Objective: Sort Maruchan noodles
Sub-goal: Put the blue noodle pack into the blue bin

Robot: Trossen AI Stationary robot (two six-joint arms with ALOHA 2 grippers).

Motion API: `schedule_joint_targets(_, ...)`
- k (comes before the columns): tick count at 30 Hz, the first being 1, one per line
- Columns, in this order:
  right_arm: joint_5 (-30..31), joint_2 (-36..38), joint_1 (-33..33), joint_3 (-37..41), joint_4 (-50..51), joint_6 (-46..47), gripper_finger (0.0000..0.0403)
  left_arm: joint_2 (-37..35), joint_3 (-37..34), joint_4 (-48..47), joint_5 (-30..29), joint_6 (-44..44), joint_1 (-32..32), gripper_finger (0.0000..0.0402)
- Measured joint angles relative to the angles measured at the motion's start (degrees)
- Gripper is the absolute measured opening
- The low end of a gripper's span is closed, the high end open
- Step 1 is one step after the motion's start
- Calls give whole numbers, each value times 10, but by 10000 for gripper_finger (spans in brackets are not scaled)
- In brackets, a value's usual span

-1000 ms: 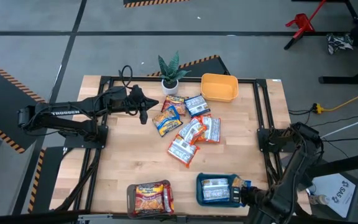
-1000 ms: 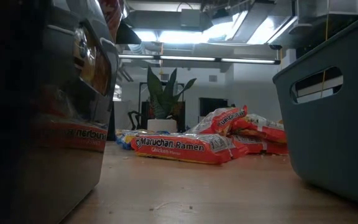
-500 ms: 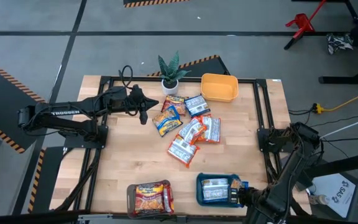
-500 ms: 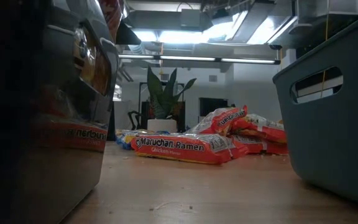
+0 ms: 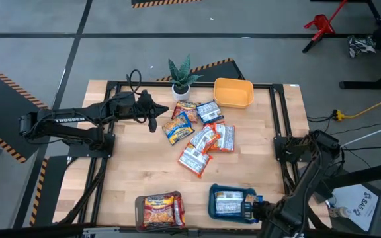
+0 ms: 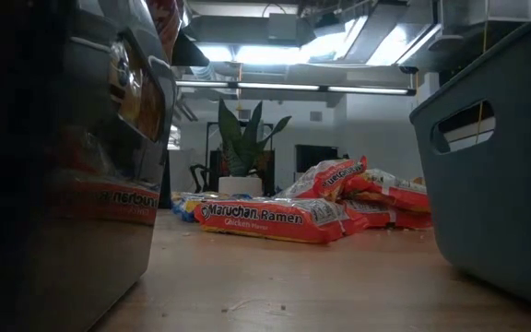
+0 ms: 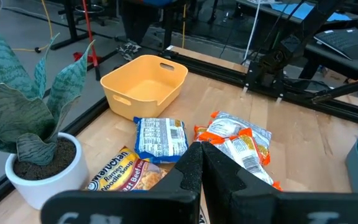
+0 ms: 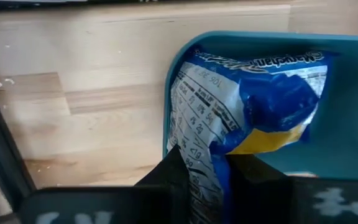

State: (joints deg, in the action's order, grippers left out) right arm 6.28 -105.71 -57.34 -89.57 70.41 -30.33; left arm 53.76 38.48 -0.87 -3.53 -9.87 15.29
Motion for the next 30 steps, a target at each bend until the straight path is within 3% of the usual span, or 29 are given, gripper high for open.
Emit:
schedule_joint_targets(7, 0, 0, 0, 12, -14, 0, 40, 0, 0, 0, 0, 0, 0, 0)
schedule_joint_targets(13, -53, -1, 0, 13, -16, 8, 40, 0, 0, 0, 0, 0, 0, 0)
schedule_joint_targets(18, -39, -3, 0, 26, -15, 42, 46, 0, 0, 0, 0, 0, 0, 0)
schedule_joint_targets(30, -49, -3, 32, 28, -14, 108, 155, 0, 0, 0, 0, 0, 0, 0)
